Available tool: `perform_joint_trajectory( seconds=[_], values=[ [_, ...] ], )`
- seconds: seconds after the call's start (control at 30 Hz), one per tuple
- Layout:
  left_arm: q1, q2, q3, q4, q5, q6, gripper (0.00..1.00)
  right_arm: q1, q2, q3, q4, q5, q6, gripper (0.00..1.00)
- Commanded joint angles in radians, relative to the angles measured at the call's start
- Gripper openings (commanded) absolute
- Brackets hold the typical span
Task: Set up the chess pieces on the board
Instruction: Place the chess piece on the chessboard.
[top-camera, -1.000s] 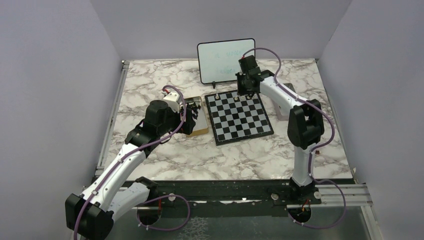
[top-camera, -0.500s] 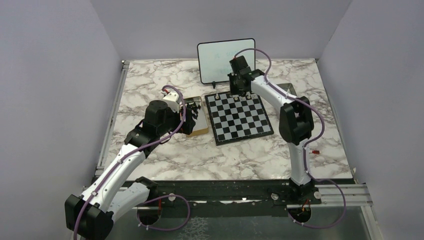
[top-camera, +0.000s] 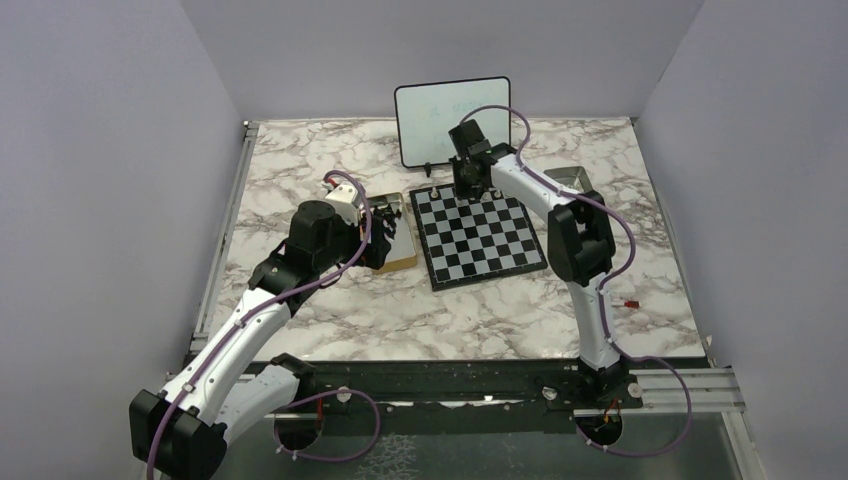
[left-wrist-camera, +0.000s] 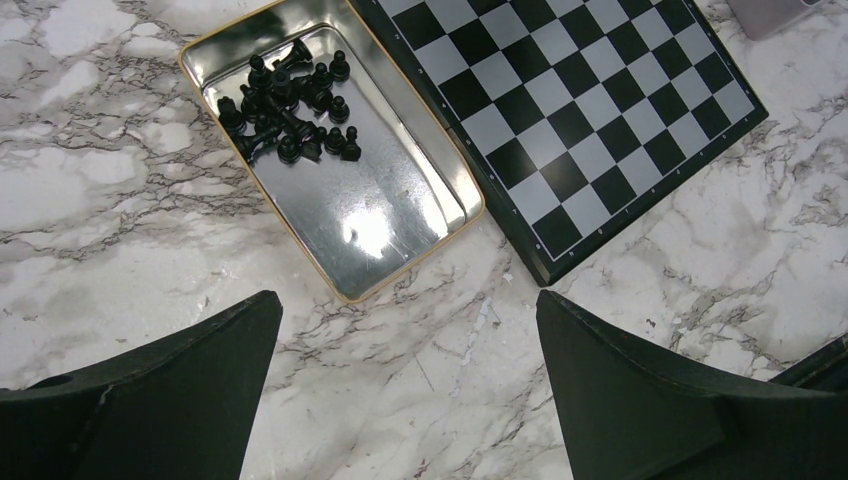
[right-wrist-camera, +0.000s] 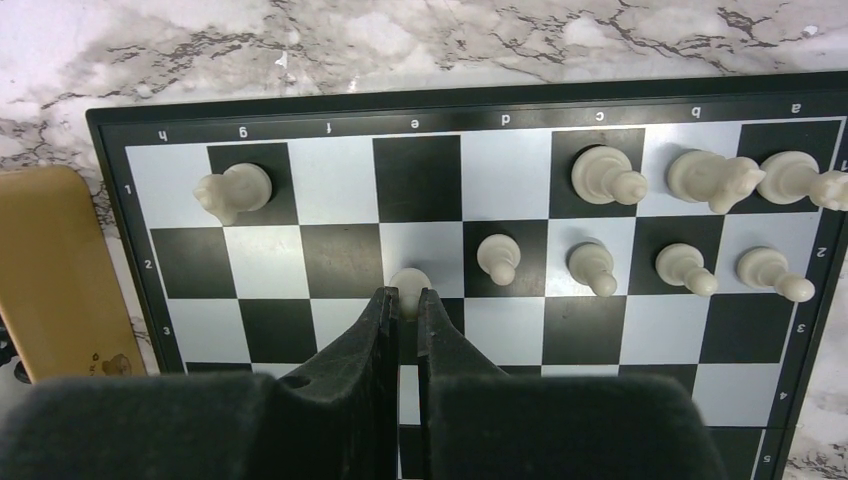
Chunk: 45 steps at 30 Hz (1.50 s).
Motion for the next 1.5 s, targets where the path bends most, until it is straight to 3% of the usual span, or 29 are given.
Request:
perform_joint_trajectory(
  seconds=[0.0,0.6,1.47],
  values=[
    [-0.004,-0.016,-0.001,0.013,-0.005,0.014,0.99,0.006,0.030,0.046,-0.032,0.052,0.002,0.11],
    [-0.004,-0.020,-0.001,0.013,-0.006,0.014,0.99,0.006,0.063,0.077,-0.051,0.046,-0.001,0.13],
    [-0.004,-0.029,-0.004,0.012,-0.007,0.013,0.99,0.006,0.031,0.123,-0.090,0.017,-0.019,0.27]
  ],
)
